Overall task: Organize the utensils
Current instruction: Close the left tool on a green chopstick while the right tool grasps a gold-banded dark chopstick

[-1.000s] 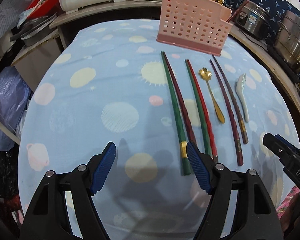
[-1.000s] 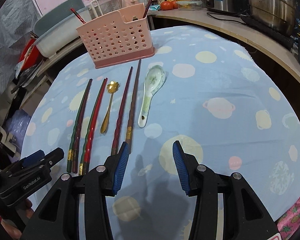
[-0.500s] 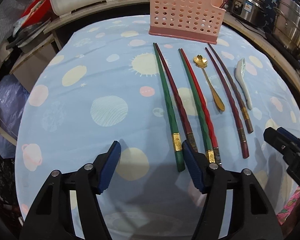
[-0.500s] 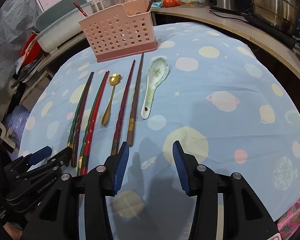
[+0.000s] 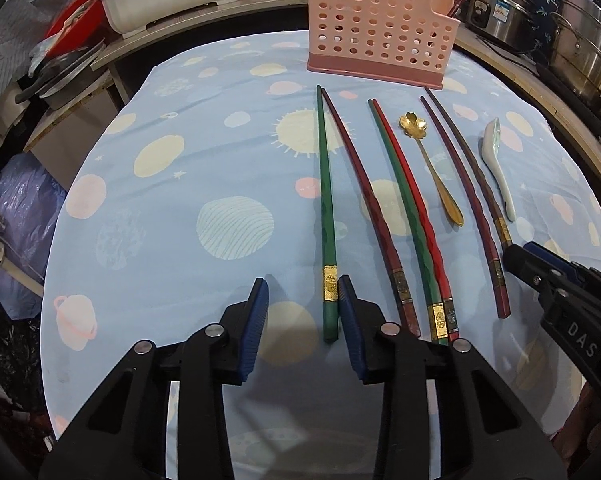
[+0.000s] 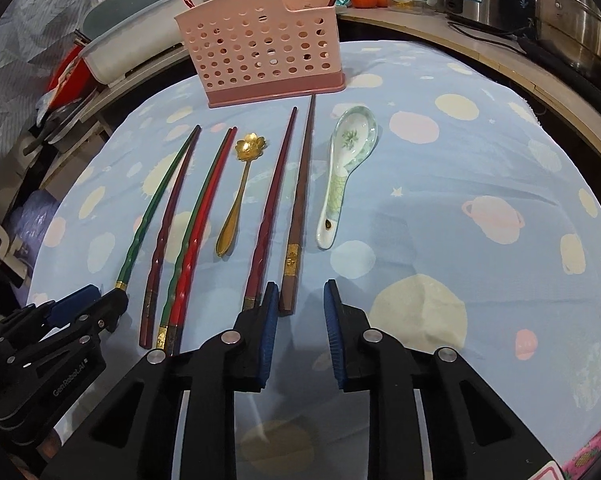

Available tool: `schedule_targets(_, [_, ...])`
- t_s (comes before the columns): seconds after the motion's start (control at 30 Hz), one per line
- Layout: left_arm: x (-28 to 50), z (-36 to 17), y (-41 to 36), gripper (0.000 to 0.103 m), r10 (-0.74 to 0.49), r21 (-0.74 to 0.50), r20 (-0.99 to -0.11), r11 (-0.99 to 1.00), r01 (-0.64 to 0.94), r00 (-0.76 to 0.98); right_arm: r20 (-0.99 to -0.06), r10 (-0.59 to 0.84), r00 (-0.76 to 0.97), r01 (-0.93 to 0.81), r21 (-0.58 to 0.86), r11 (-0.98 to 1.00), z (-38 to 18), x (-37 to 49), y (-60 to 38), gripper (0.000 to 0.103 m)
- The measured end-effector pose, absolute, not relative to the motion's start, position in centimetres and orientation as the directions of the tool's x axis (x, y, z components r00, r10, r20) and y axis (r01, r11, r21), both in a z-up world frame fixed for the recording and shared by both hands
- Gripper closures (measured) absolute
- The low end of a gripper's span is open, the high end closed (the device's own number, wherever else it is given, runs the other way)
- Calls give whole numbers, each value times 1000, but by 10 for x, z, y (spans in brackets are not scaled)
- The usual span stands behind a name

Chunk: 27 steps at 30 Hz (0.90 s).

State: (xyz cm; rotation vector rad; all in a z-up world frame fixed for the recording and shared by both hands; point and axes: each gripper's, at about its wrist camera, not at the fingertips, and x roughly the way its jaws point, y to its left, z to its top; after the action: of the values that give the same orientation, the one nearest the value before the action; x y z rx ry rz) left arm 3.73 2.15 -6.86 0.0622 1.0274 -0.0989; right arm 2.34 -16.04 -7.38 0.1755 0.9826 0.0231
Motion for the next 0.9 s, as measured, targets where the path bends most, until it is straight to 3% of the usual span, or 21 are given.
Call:
schedule_targets(0.43, [38, -69, 21, 69, -47, 12, -858, 994, 112, 512, -812, 46, 581, 33, 80, 996, -76, 30, -151, 85])
schedule_targets(0.6, [38, -69, 20, 69, -47, 12, -858, 994, 112, 512, -811, 42, 584, 19, 65, 998, -76, 29, -147, 94])
schedule_targets(0.9, [38, -69, 20, 69, -50, 8, -859, 994, 112, 509, -812, 51, 582, 18, 76, 997, -75, 26, -148, 96])
